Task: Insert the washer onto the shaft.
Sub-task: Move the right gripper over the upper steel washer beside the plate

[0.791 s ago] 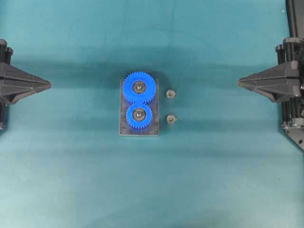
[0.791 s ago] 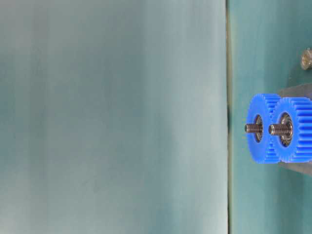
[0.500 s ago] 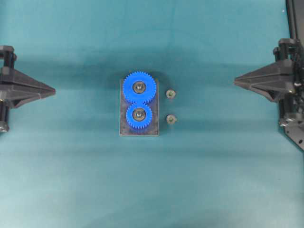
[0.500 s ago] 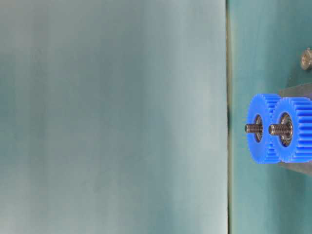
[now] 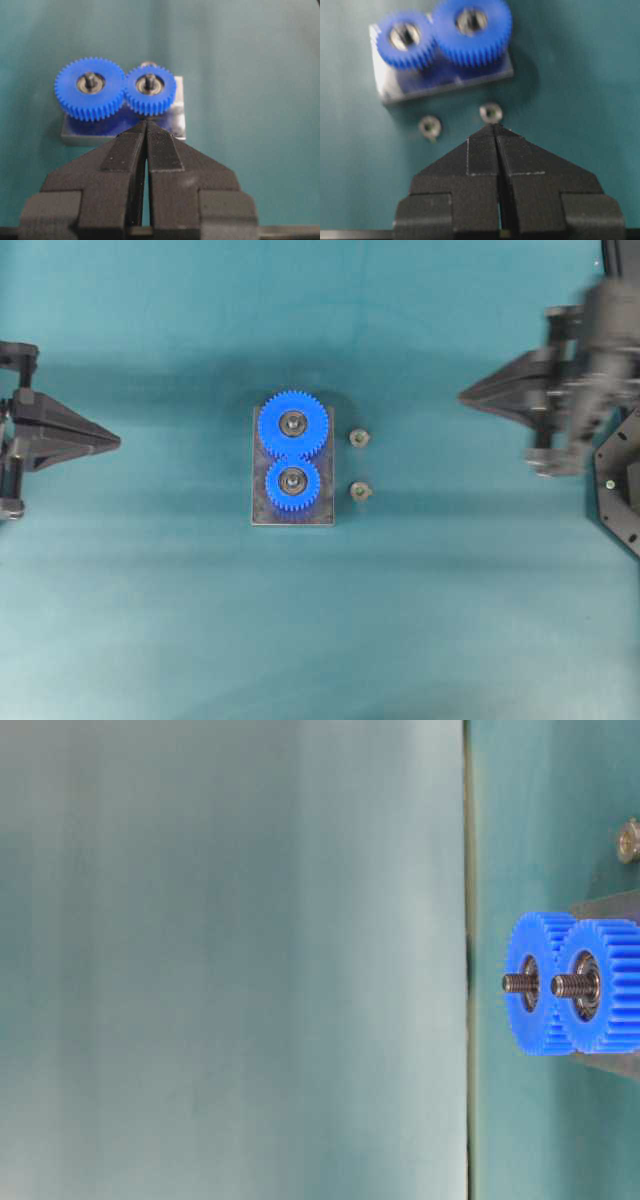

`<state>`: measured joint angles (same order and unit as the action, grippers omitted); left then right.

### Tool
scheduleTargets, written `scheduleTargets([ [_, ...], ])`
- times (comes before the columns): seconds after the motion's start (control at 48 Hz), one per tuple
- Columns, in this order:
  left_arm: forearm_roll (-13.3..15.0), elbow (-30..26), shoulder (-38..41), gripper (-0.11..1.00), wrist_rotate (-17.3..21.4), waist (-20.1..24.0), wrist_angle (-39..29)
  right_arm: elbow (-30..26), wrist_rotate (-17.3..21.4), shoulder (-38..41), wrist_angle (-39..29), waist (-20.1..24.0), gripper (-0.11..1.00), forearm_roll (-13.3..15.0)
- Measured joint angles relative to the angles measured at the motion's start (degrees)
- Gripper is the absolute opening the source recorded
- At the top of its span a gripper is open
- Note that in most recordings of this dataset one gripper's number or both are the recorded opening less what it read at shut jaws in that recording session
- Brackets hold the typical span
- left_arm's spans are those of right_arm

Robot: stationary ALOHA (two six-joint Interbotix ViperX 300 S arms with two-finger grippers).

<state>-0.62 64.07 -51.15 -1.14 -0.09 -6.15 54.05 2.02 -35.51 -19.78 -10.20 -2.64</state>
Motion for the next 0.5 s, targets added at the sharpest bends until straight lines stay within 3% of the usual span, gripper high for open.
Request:
scheduleTargets([
  [0.5,-0.1,-0.4,4.5,0.00,0.0,-0.1,-0.1,-3.5,0.0,21.7,6.9,-0.4,0.01,1.1],
])
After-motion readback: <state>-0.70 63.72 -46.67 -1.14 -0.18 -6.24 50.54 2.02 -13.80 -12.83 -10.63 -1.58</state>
